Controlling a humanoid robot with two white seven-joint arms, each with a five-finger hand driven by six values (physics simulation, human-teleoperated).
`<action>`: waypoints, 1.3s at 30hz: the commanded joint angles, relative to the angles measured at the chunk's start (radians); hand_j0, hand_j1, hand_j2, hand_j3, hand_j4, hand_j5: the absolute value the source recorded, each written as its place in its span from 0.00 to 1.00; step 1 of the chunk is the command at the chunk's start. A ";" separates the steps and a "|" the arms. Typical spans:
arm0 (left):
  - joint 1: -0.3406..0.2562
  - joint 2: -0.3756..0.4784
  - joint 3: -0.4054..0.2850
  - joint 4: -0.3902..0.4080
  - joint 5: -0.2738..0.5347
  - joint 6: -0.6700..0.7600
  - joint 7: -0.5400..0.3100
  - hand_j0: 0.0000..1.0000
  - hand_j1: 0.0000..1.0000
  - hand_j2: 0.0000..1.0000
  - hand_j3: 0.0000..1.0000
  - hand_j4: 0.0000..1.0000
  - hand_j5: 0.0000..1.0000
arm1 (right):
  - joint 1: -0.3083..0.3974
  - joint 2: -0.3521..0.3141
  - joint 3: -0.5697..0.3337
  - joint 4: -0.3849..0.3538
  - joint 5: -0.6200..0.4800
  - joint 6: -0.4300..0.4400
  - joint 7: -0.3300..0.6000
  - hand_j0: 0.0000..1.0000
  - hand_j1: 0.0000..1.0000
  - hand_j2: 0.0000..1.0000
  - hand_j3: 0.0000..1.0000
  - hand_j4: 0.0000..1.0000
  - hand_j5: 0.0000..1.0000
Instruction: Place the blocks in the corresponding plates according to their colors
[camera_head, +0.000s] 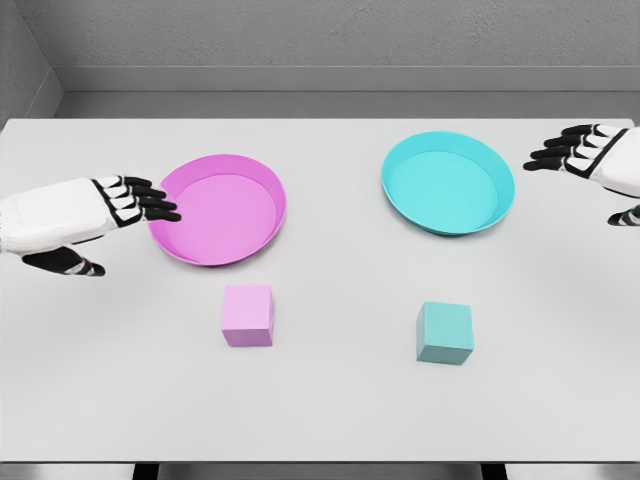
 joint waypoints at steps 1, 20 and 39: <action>0.000 -0.025 -0.009 -0.001 0.005 0.001 -0.019 1.00 1.00 1.00 1.00 1.00 1.00 | 0.000 0.001 0.000 -0.004 -0.005 0.003 -0.001 1.00 1.00 1.00 1.00 1.00 1.00; -0.308 -0.160 -0.333 -0.001 -0.031 0.001 -0.220 1.00 1.00 1.00 1.00 1.00 1.00 | -0.414 -0.117 0.448 -0.008 -0.005 0.003 0.003 1.00 1.00 1.00 1.00 1.00 1.00; -0.351 -0.292 -0.337 -0.001 -0.105 0.001 -0.289 1.00 1.00 1.00 1.00 1.00 1.00 | -0.722 -0.008 0.999 -0.015 0.016 0.003 0.003 1.00 1.00 1.00 1.00 1.00 1.00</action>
